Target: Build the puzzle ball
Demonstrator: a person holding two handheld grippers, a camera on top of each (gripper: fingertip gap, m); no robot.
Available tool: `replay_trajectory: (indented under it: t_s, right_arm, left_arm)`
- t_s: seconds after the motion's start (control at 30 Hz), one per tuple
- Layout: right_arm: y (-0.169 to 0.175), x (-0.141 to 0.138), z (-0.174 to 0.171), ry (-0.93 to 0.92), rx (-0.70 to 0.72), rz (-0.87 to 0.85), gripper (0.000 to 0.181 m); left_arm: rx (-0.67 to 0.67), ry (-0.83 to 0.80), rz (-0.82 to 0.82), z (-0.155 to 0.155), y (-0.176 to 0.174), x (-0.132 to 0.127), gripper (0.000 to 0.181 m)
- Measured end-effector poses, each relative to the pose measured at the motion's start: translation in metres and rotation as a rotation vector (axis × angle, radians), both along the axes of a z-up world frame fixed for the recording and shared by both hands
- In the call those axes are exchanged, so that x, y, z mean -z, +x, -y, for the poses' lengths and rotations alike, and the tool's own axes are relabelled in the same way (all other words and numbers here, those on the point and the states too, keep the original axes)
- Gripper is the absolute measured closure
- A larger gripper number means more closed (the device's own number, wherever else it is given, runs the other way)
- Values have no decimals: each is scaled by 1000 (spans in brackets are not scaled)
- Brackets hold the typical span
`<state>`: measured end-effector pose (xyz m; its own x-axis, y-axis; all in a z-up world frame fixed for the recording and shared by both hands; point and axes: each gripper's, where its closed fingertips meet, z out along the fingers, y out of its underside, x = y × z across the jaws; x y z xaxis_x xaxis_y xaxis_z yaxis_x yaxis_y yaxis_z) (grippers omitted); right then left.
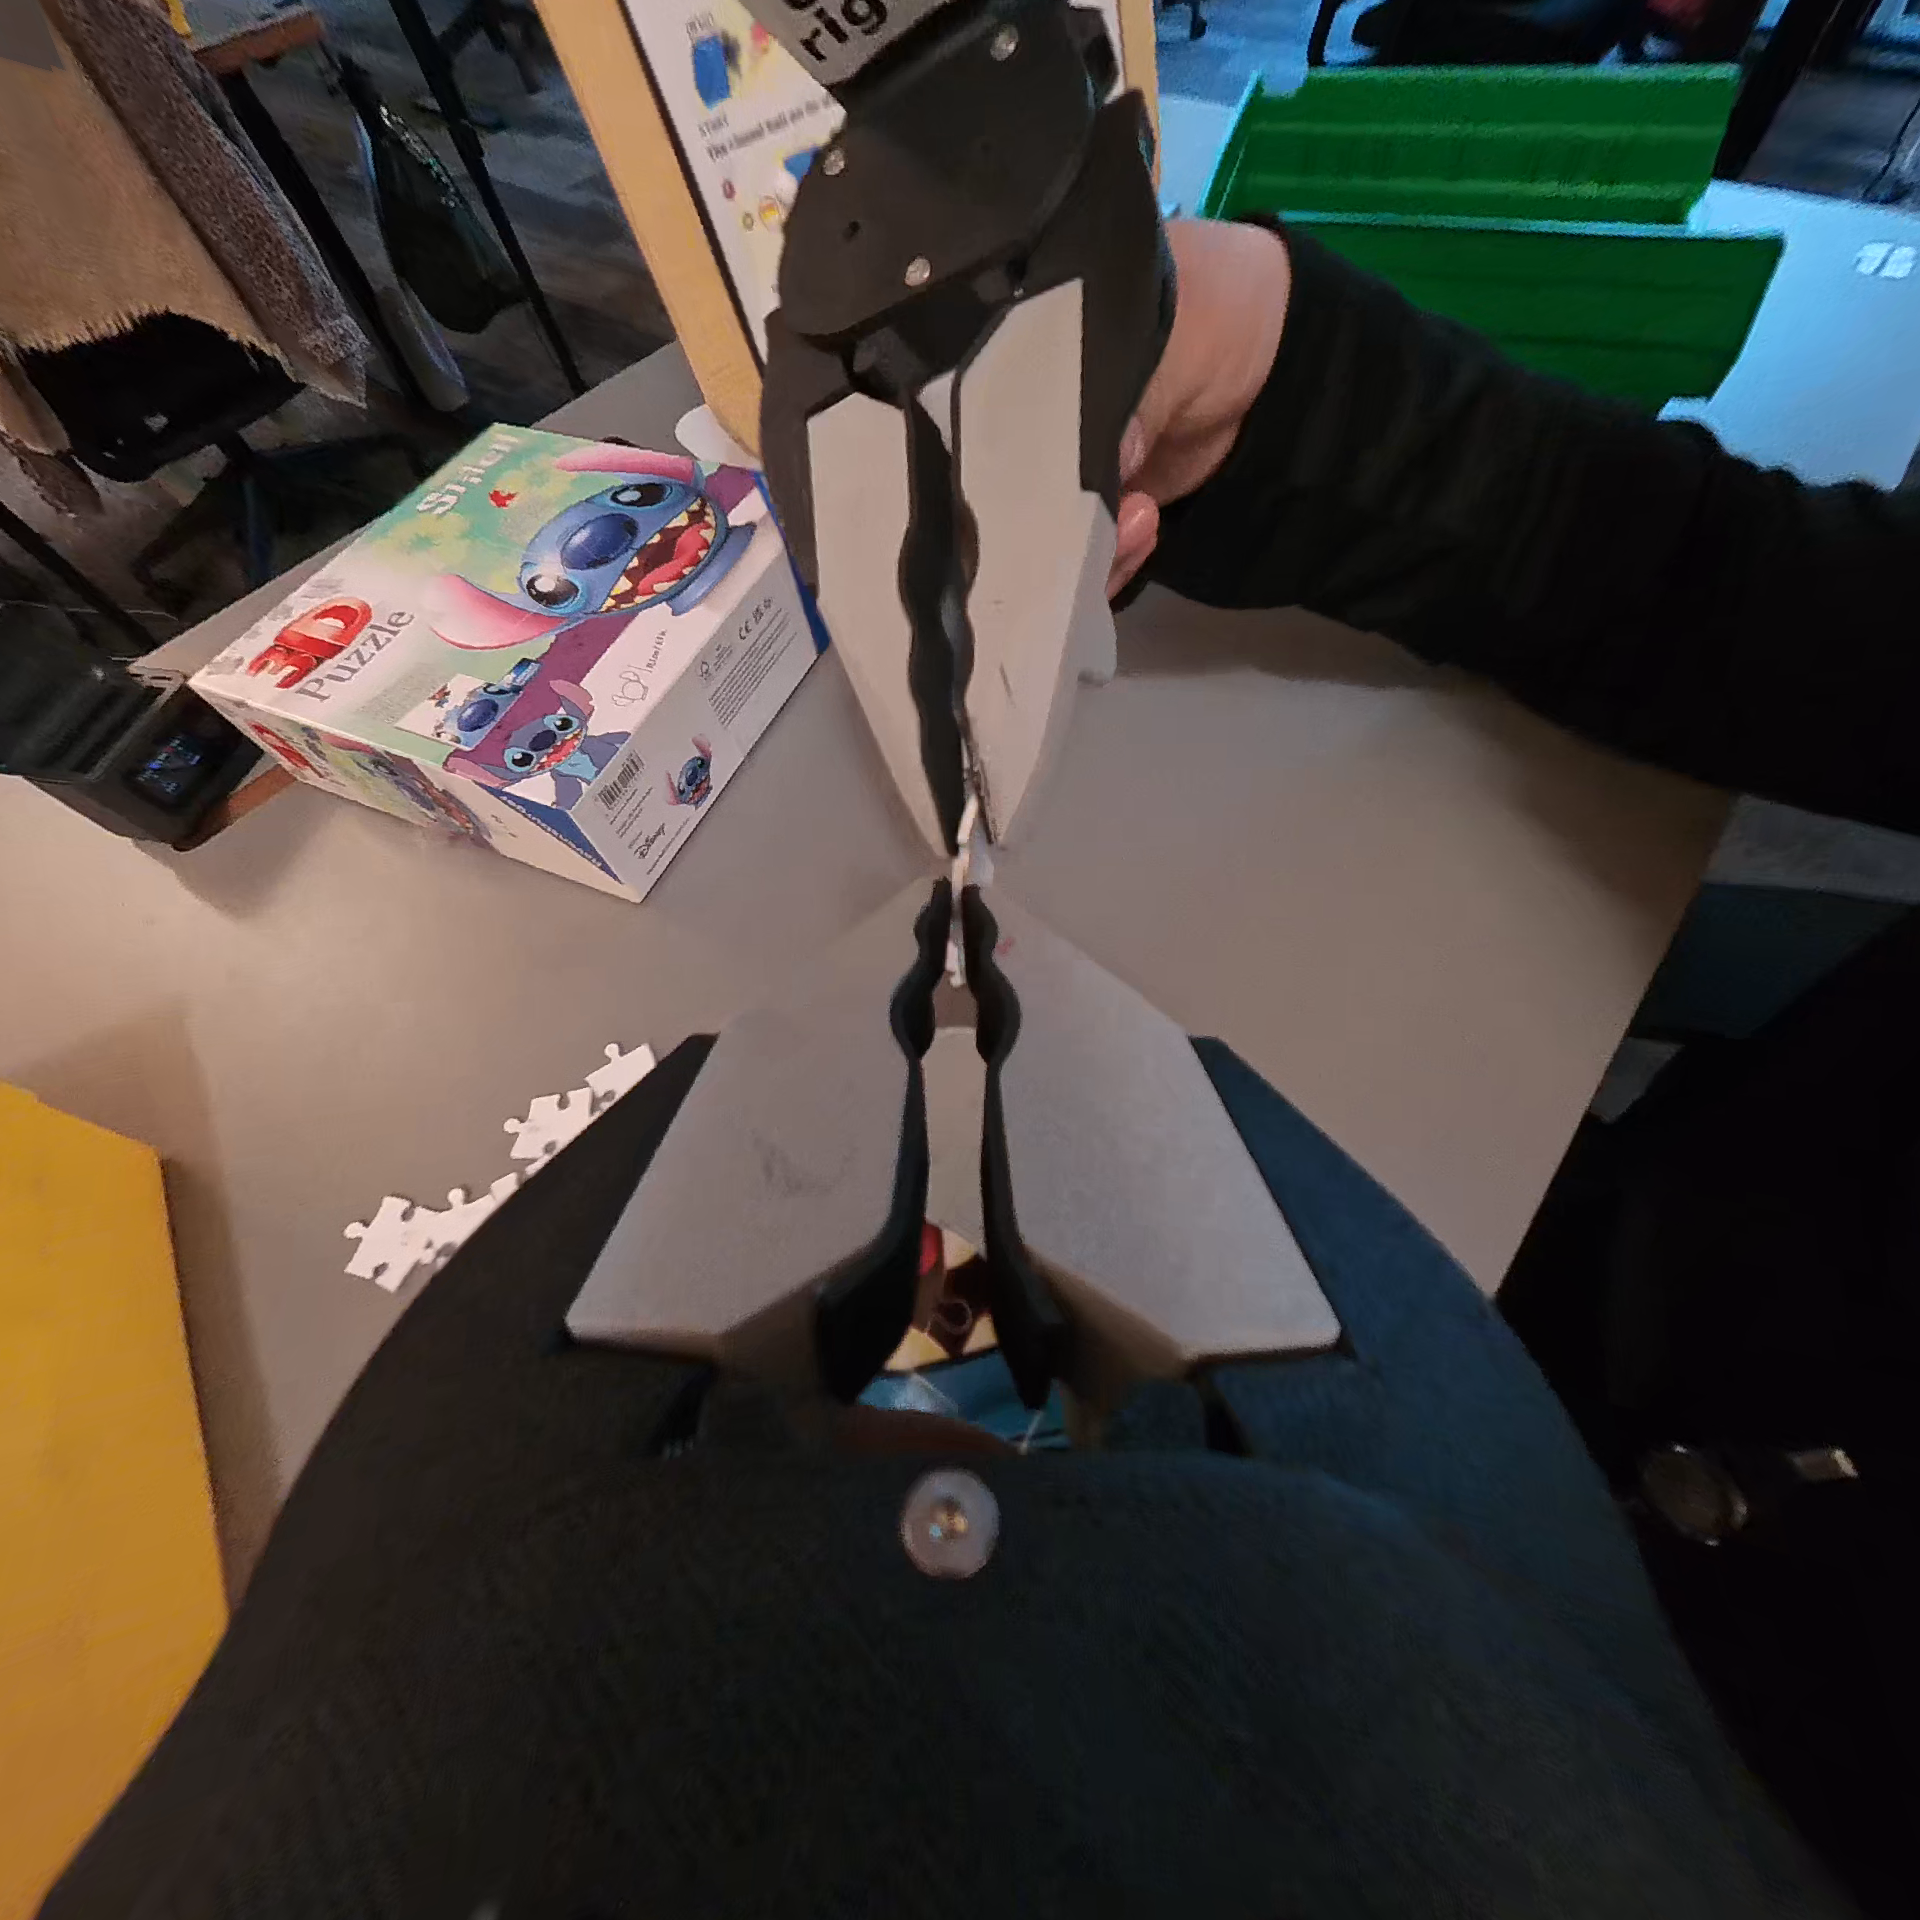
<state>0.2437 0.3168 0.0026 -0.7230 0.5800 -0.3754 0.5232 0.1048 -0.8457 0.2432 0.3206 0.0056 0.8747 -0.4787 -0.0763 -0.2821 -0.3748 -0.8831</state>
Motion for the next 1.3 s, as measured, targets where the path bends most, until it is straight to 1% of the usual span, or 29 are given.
replay_trajectory:
  t_s: [0.13,0.23,0.33,0.4,0.5,0.63,0.67,0.7,0.73,0.77,0.93,1.03,1.1,1.3]
  right_arm:
    - [-4,-7,-13,-20,50,-30,175]
    - [-6,-10,-15,6,64,-88,180]
    - [-10,-7,-15,75,86,-125,181]
    - [-12,-2,-15,110,95,-130,181]
    - [-15,1,-15,101,99,-116,181]
    - [-18,6,-16,108,105,-114,181]
    - [-21,6,-17,117,115,-129,178]
    - [-24,5,-18,124,133,-151,168]
    - [-27,4,-18,127,145,-173,163]
    - [-29,4,-16,125,142,-191,164]
    - [-34,12,-5,169,114,-248,181]
    - [-39,18,-5,224,134,-287,181]
    - [-42,19,-4,210,144,-320,181]
    - [-46,26,-10,156,170,-422,181]
  left_arm:
    - [-15,-14,46,-4,-6,-2,181]
    - [-11,-36,47,-5,-8,-1,181]
    - [-19,-49,-22,-8,-15,0,181]
    - [-21,-42,-27,-11,-16,-6,181]
    - [-7,-33,-27,-13,-14,-11,181]
    - [-11,-47,-42,-14,-17,-5,181]
    - [-9,-51,-39,-13,-17,-4,181]
    - [-10,-55,-43,-14,-18,-3,181]
    - [-12,-59,-52,-14,-20,-1,181]
    - [-11,-62,-61,-13,-20,0,181]
    - [-26,-82,-97,-14,-24,5,181]
    - [-44,-101,-114,-13,-29,11,181]
    - [-61,-97,-114,-12,-33,11,180]
    - [-117,-61,-109,1,-49,-6,176]
